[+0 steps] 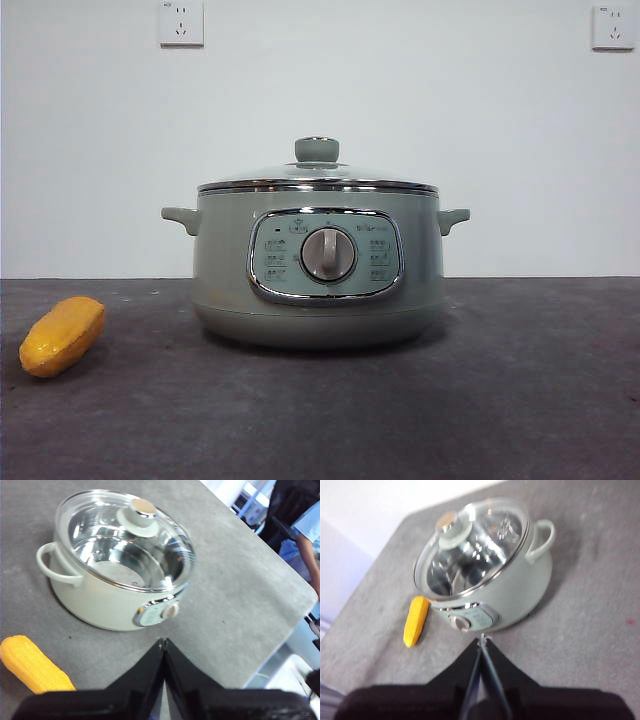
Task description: Pick up the corn,open the lid,put the corn in the pot,close the lid
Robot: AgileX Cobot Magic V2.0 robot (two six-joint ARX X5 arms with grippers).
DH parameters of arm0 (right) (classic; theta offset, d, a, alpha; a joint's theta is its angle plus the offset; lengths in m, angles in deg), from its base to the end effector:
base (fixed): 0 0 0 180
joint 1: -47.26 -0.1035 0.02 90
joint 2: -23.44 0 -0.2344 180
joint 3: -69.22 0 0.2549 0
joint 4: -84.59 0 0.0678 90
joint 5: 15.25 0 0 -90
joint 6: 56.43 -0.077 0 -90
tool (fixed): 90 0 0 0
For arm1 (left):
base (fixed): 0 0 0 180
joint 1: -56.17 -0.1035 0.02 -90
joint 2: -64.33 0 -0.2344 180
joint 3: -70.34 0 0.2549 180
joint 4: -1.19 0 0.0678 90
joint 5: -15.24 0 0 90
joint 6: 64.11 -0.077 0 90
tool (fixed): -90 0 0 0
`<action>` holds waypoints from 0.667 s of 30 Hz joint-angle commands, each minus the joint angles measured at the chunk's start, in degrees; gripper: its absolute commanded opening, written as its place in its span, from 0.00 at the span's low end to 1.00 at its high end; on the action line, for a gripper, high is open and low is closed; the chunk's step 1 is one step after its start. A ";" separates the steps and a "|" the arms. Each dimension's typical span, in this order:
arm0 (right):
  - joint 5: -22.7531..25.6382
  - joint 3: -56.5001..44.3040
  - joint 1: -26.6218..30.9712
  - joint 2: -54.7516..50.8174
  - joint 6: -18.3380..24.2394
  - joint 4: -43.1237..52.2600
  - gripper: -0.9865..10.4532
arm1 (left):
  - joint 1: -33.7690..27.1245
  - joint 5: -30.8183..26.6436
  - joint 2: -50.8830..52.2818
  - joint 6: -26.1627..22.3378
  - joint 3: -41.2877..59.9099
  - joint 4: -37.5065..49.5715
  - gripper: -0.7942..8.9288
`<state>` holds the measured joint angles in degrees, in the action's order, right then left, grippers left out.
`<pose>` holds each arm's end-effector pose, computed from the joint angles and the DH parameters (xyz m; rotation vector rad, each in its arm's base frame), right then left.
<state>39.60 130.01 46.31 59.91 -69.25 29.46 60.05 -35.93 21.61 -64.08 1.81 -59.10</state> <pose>0.1753 0.0472 0.2808 0.3721 0.5907 0.5552 0.1789 -0.0605 0.3012 -0.1853 0.5874 -0.7222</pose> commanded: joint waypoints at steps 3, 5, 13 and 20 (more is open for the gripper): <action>0.31 5.05 -6.05 6.45 1.40 -0.15 0.10 | 0.20 0.55 0.76 -1.64 -1.75 -1.53 0.08; 2.60 7.41 -10.25 9.42 0.94 -0.17 0.10 | 0.20 0.55 1.44 -1.57 -1.79 -2.05 0.08; 15.78 18.18 -33.00 25.62 -1.70 -0.07 0.28 | 0.20 -2.54 5.38 -1.57 -1.79 -6.25 0.08; 18.80 29.79 -47.12 42.91 -5.29 -0.13 0.56 | 0.17 -7.89 11.50 -0.02 -1.79 -7.37 0.08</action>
<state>58.11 158.99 -0.18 101.24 -73.45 29.19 60.10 -43.65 32.78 -64.56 0.01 -66.38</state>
